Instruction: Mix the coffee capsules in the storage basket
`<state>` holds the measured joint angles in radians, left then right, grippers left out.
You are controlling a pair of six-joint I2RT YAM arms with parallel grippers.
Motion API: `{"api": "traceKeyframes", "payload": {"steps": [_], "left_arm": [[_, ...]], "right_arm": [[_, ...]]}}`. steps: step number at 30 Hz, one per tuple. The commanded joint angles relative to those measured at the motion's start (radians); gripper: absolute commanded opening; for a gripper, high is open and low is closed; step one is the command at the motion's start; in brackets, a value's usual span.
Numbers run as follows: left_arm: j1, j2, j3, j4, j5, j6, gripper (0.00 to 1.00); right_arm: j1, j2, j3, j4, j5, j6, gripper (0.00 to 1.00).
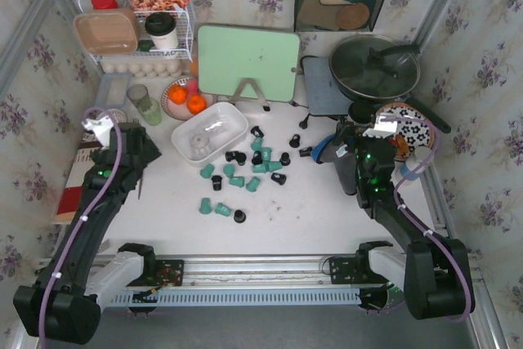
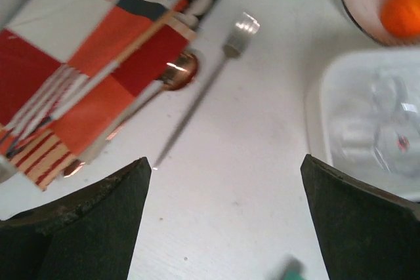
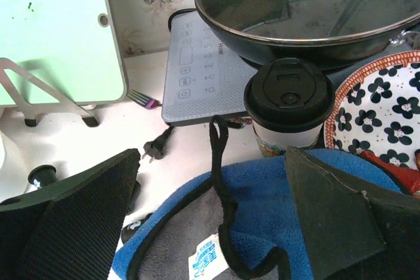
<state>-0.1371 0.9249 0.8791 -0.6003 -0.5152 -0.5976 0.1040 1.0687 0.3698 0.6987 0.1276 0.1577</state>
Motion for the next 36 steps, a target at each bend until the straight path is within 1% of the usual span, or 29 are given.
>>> {"api": "traceKeyframes", "payload": {"steps": [1,4,7,14,15,16,22,26,30,33,36], "left_arm": [[-0.09,0.047,-0.001,0.109,0.153,0.131,0.99],[-0.159,0.12,0.023,0.209,0.303,0.198,0.99],[-0.185,0.233,0.085,0.227,0.386,0.228,0.99],[-0.228,0.477,0.247,0.186,0.428,0.251,0.99],[-0.234,0.568,0.276,0.196,0.439,0.263,0.99],[-0.235,0.593,0.286,0.201,0.444,0.266,0.99],[-0.236,0.68,0.32,0.226,0.42,0.273,0.99],[-0.237,0.725,0.361,0.158,0.324,0.253,0.99],[-0.236,0.728,0.346,0.169,0.276,0.257,0.99],[-0.236,0.745,0.346,0.174,0.273,0.26,0.99],[-0.236,0.773,0.348,0.193,0.301,0.262,0.99]], "right_arm": [[0.005,0.009,0.013,-0.006,-0.015,-0.007,1.0],[0.007,0.015,0.018,-0.01,-0.02,-0.013,1.0],[0.01,0.022,0.022,-0.012,-0.023,-0.018,1.0],[0.012,0.04,0.033,-0.016,-0.045,-0.024,1.0],[0.014,0.047,0.036,-0.019,-0.048,-0.026,1.0],[0.013,0.051,0.038,-0.018,-0.048,-0.027,1.0],[0.014,0.068,0.048,-0.028,-0.061,-0.03,1.0],[0.015,0.081,0.057,-0.037,-0.069,-0.031,1.0],[0.016,0.082,0.057,-0.036,-0.08,-0.03,1.0],[0.016,0.082,0.057,-0.033,-0.083,-0.029,1.0],[0.016,0.085,0.058,-0.033,-0.087,-0.029,1.0]]}}
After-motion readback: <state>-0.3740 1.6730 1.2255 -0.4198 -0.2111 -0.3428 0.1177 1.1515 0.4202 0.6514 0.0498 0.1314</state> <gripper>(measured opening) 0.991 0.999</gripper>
